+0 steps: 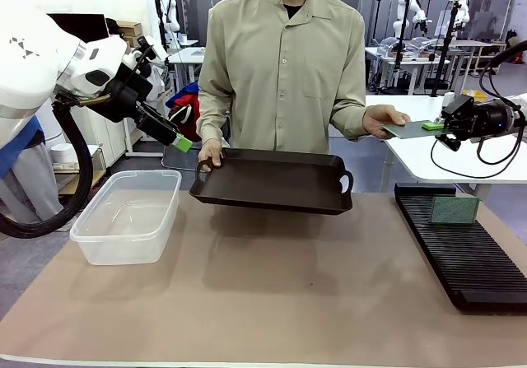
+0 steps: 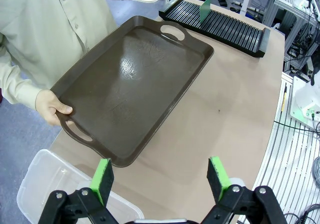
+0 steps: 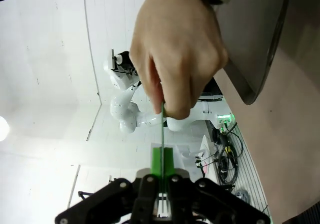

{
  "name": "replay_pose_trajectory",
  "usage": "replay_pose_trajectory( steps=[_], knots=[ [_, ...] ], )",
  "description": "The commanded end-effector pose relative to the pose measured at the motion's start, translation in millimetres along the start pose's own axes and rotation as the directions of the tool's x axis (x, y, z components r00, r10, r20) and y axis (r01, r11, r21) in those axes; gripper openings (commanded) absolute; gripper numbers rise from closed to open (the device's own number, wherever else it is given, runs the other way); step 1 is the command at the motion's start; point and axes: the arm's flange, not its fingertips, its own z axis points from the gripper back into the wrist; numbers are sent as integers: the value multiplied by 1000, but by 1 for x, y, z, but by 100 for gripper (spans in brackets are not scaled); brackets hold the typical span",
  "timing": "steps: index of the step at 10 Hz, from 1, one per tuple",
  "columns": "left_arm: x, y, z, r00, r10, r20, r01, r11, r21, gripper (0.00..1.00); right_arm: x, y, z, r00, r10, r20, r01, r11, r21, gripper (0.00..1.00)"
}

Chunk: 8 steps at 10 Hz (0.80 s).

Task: Sort PCBs into racks and boxes based on the side picked up.
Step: If the short side of the Blank PCB is picked up, insert it into the PCB Rack ; if the long side is picked up, place it in the Organizing box.

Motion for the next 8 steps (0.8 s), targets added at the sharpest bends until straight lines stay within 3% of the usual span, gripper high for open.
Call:
replay_pose_trajectory(
  steps=[1,8],
  knots=[
    [-2,0,-1,1000,-3,-4,3,1000,-5,100,0,0,0,1000,-2,0,2,1000,0,0],
    [-2,0,-1,1000,-3,-4,3,1000,-5,100,0,0,0,1000,-2,0,2,1000,0,0]
  ],
)
